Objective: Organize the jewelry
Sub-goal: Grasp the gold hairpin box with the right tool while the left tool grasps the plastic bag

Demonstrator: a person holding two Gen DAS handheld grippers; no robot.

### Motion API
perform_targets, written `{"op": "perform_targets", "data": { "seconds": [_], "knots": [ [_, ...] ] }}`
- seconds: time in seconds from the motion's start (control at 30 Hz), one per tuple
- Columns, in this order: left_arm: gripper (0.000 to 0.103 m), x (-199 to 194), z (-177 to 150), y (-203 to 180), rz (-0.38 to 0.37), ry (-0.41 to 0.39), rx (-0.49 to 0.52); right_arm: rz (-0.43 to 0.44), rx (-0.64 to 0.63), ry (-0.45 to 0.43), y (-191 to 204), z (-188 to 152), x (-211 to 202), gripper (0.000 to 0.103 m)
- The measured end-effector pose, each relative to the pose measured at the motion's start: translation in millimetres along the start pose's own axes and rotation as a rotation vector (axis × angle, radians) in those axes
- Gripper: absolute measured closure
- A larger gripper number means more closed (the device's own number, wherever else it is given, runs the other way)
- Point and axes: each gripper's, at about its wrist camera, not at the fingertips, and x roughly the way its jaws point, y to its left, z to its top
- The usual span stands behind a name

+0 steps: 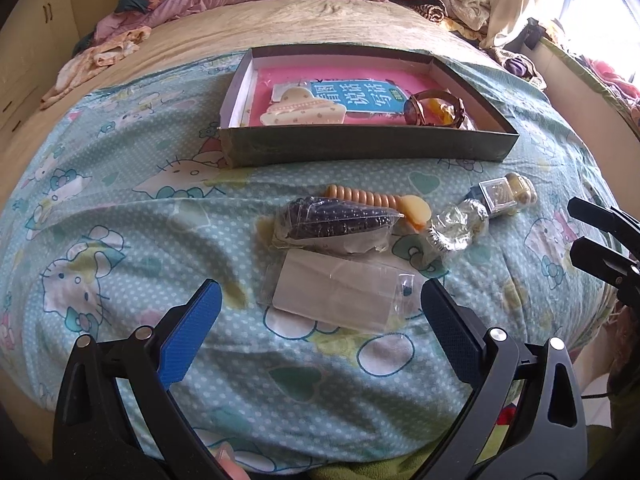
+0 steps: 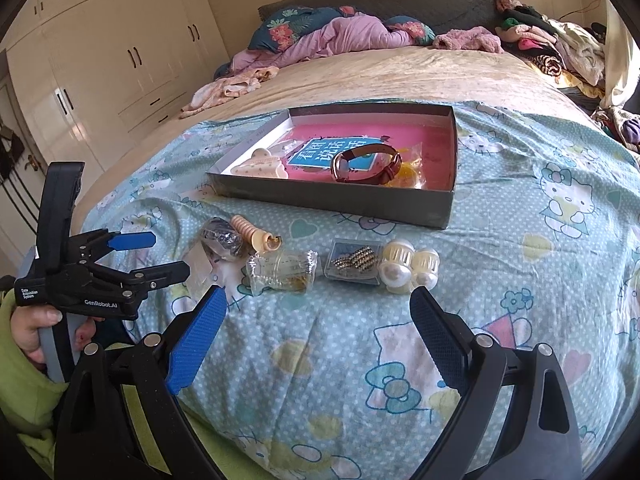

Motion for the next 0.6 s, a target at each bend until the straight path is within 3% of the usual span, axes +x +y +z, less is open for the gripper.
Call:
{"op": "perform_targets", "data": {
  "seconds": [0.27,0.6],
  "knots": [
    [0.01,18,-2,-3,-0.014,0.06,0.005,0.019,0.029,0.044,-4,-8,18,0.013],
    [0.01,34,-2,1,-0.053,0.099,-0.035,0.025,0.08,0.091,-21,-9,42,0.039]
  ]
}}
